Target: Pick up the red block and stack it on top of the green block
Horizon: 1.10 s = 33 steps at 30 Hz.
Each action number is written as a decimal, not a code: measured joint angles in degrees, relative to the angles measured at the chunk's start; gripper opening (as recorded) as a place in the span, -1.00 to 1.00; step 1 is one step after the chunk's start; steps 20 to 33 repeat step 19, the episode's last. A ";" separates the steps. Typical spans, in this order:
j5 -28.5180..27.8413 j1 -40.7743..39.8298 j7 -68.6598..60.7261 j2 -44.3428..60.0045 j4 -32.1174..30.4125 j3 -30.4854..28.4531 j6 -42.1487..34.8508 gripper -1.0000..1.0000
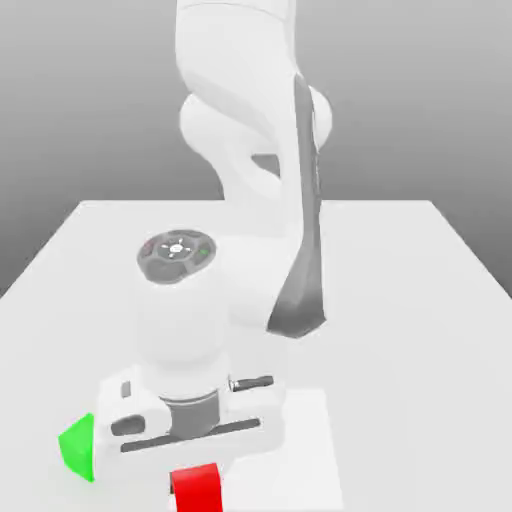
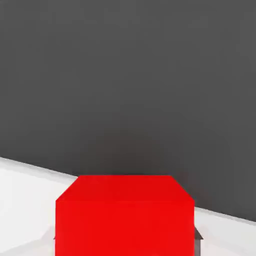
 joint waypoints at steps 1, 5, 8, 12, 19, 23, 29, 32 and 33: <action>-0.67 0.37 0.49 -1.72 -0.29 -0.51 -1.42 -1.00; -3.40 -0.46 -0.28 -8.82 -2.00 -2.98 -6.72 -1.00; -4.47 -4.49 -6.72 -12.63 -3.99 -6.26 -8.50 -1.00; -3.62 -9.20 -15.08 -14.27 -5.91 -9.18 -8.37 -1.00; 1.28 -11.59 -19.41 -7.34 -5.70 -6.68 -2.03 1.00; 1.28 -11.59 -19.41 -7.34 -5.70 -6.68 -2.03 1.00; 1.28 -11.59 -19.41 -7.34 -5.70 -6.68 -2.03 1.00; 1.28 -11.59 -19.41 -7.34 -5.70 -6.68 -2.03 1.00; 1.28 -11.59 -19.41 -7.34 -5.70 -6.68 -2.03 1.00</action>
